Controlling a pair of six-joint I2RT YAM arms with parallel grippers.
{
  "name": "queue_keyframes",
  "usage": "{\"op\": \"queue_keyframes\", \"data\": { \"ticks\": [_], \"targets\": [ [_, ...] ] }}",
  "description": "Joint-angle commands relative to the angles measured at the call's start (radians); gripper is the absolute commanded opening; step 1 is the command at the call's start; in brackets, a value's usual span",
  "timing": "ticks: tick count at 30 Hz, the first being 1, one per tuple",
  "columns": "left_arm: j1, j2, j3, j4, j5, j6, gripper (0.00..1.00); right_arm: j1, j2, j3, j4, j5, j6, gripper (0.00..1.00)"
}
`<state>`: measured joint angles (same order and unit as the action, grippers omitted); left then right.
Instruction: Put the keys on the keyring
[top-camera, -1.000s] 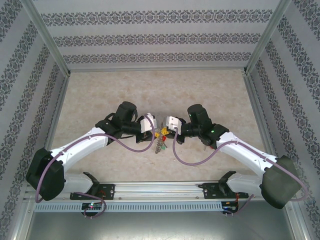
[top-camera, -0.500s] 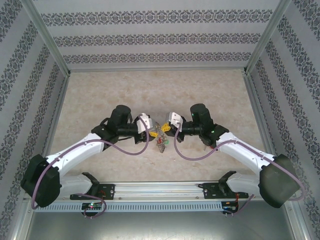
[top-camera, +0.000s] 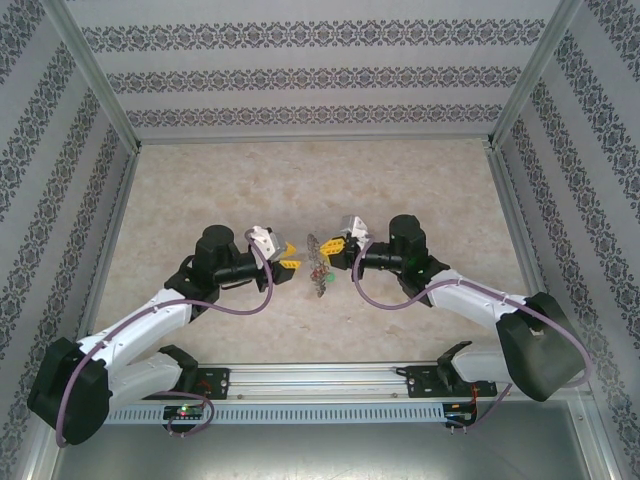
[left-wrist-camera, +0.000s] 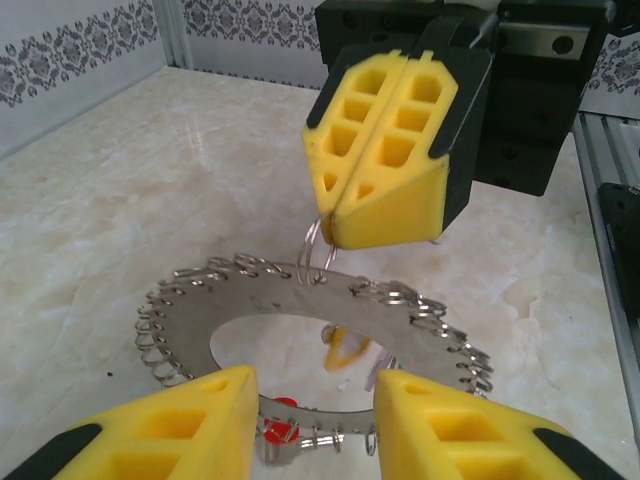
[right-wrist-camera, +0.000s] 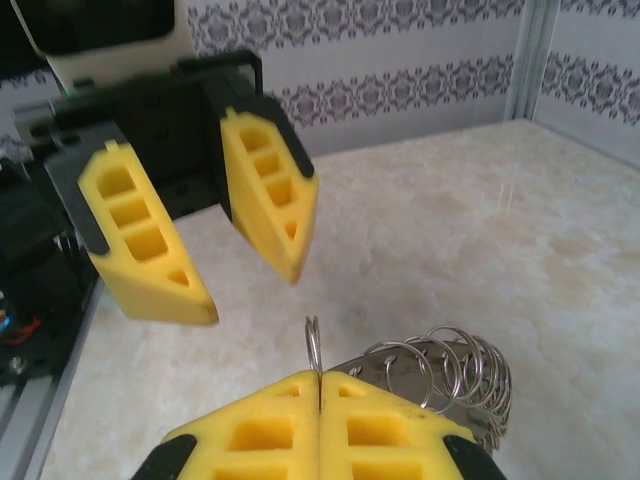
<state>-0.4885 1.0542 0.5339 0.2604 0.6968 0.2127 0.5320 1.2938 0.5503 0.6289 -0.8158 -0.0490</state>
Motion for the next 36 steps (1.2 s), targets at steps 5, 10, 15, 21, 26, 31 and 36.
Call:
{"op": "queue_keyframes", "data": {
  "ticks": [5, 10, 15, 21, 26, 31, 36],
  "targets": [
    [0.016, 0.034, -0.008, 0.129, 0.028, -0.073, 0.35, -0.004, 0.016, -0.021, 0.278, -0.032, 0.164, 0.0],
    [0.017, 0.041, -0.004, 0.174, 0.033, -0.101, 0.35, -0.005, 0.027, -0.018, 0.356, -0.015, 0.241, 0.0],
    [0.017, 0.039, 0.002, 0.205, 0.022, -0.116, 0.35, -0.003, 0.04, -0.014, 0.408, 0.006, 0.279, 0.0],
    [0.019, 0.013, 0.051, 0.128, 0.006, -0.052, 0.38, 0.003, 0.041, 0.014, 0.294, -0.022, 0.208, 0.0],
    [0.017, 0.029, 0.175, -0.163, 0.057, 0.143, 0.38, 0.017, 0.019, 0.054, 0.062, -0.011, 0.062, 0.0],
    [0.017, 0.048, 0.228, -0.299, 0.063, 0.239, 0.39, 0.02, -0.025, 0.126, -0.228, 0.019, -0.102, 0.0],
    [0.009, 0.097, 0.273, -0.381, 0.093, 0.296, 0.39, 0.04, -0.069, 0.202, -0.512, 0.07, -0.286, 0.0]
  ]
}}
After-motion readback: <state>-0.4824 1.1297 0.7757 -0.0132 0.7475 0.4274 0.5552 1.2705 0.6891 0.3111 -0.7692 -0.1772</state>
